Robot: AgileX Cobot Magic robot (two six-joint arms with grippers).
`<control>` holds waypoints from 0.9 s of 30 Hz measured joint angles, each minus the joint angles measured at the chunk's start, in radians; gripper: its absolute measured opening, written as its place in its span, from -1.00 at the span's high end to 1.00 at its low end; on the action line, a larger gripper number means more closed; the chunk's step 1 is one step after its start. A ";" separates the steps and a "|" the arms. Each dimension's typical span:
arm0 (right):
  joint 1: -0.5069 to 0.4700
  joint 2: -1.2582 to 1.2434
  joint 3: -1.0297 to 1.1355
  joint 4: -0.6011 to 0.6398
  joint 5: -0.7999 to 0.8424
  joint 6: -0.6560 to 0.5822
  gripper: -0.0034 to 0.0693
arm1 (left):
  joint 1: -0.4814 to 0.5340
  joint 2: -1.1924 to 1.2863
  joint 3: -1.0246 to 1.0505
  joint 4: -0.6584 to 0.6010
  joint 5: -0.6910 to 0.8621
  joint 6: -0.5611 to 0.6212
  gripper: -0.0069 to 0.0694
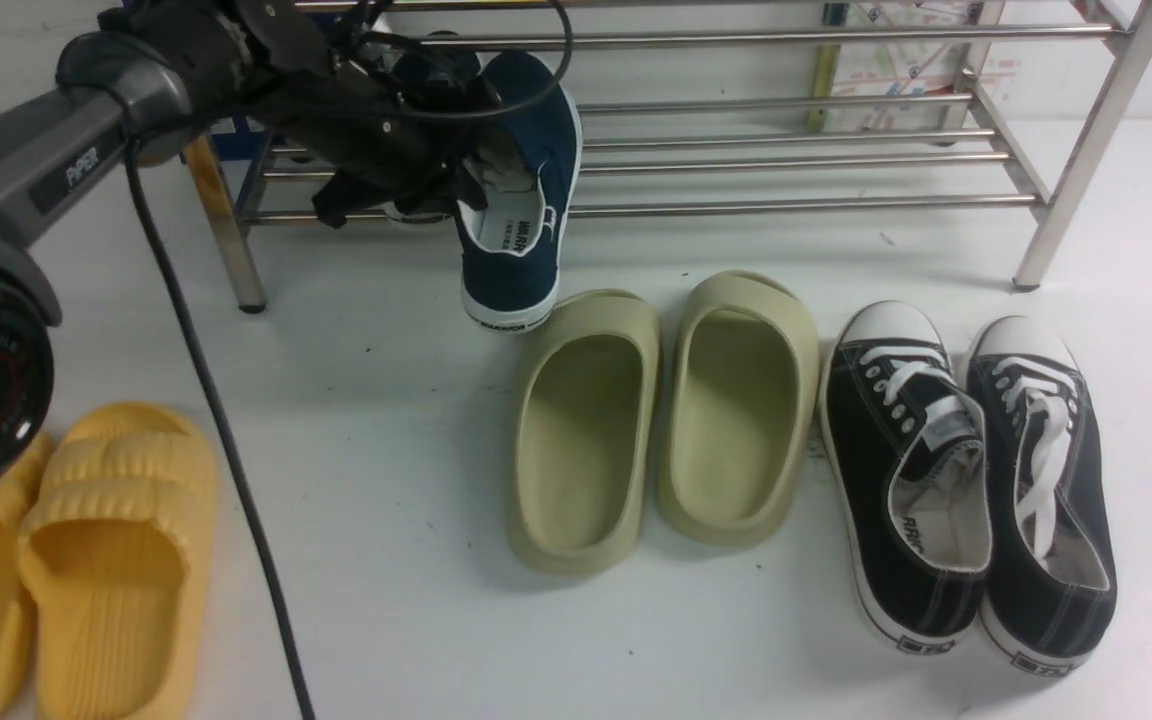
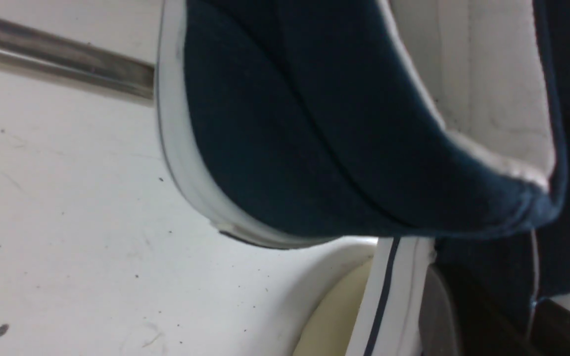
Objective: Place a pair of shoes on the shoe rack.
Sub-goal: Use the left arm to put a shoe into the shoe rack
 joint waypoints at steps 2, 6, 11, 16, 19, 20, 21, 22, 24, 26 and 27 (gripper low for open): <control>0.000 0.000 0.000 0.000 0.000 0.000 0.25 | -0.004 0.000 0.000 -0.001 -0.001 0.003 0.82; 0.000 0.000 0.000 0.000 0.000 0.000 0.25 | -0.005 -0.007 0.000 -0.001 0.005 0.004 0.82; 0.000 0.000 0.000 0.000 0.000 0.000 0.25 | -0.006 -0.044 -0.001 0.003 0.027 0.004 0.82; 0.000 0.000 0.000 0.000 0.000 0.000 0.25 | -0.007 -0.054 -0.023 0.003 -0.035 0.006 0.82; 0.000 0.000 0.000 0.000 0.000 0.000 0.25 | -0.007 -0.023 -0.032 0.001 -0.074 0.037 0.82; 0.000 0.000 0.000 0.000 0.000 0.000 0.25 | -0.007 -0.011 -0.035 -0.006 -0.088 0.056 0.82; 0.000 0.000 0.000 0.000 0.000 0.000 0.25 | -0.007 -0.002 -0.035 -0.016 -0.099 0.069 0.82; 0.000 0.000 0.000 0.000 0.000 0.000 0.25 | -0.007 0.001 -0.035 -0.016 -0.102 0.072 0.82; 0.000 0.000 0.000 0.000 0.000 0.000 0.25 | -0.007 0.023 -0.035 -0.045 -0.134 0.124 0.81; 0.000 0.000 0.000 0.000 0.000 0.000 0.25 | -0.007 0.032 -0.035 -0.056 -0.147 0.144 0.80; 0.000 0.000 0.000 0.000 0.000 0.000 0.25 | -0.007 0.034 -0.035 -0.060 -0.149 0.147 0.79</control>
